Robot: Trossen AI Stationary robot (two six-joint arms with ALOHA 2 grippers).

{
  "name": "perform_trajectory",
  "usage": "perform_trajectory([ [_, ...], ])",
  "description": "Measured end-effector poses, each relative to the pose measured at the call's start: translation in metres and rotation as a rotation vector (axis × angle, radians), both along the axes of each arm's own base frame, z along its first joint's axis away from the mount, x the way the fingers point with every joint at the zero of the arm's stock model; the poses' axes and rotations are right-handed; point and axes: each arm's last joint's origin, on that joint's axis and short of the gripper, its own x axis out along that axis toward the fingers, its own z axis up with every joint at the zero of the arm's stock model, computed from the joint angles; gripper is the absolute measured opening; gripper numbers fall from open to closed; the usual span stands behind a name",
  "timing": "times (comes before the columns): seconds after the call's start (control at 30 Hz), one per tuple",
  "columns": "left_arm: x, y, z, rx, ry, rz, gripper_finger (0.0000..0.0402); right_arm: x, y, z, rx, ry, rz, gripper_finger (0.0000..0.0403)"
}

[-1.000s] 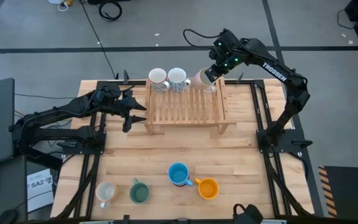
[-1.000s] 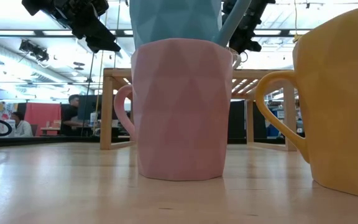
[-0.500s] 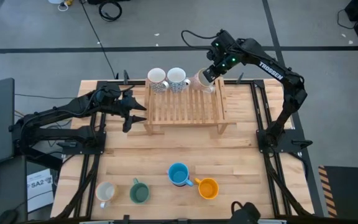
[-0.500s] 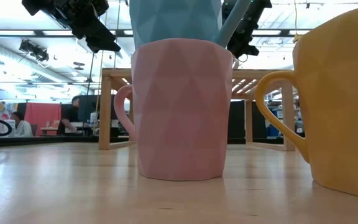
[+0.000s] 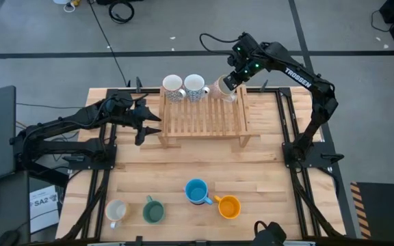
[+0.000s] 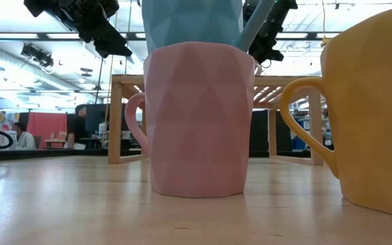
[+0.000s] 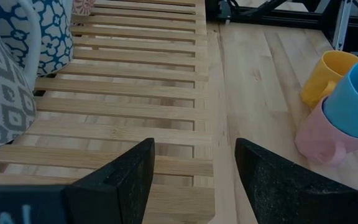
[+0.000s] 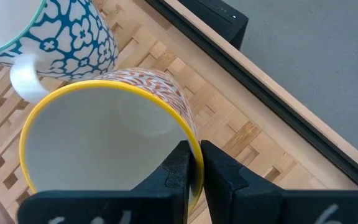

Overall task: Place coffee mugs
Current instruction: Put the orange mug on the shelf

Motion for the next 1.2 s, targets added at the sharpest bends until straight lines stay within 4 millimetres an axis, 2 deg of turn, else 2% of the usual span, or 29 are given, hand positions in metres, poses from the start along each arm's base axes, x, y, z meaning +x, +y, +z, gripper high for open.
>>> perform_trajectory([
  [0.87,0.0,0.0,0.0,0.0,0.0,0.0,0.0231,0.0046,-0.0041,0.0039,-0.052,-0.055,-0.003,0.0046],
  [1.2,0.0,0.0,0.0,0.0,0.0,0.0,0.0231,0.0053,-0.0048,0.0046,-0.059,-0.065,-0.003,0.0079],
])
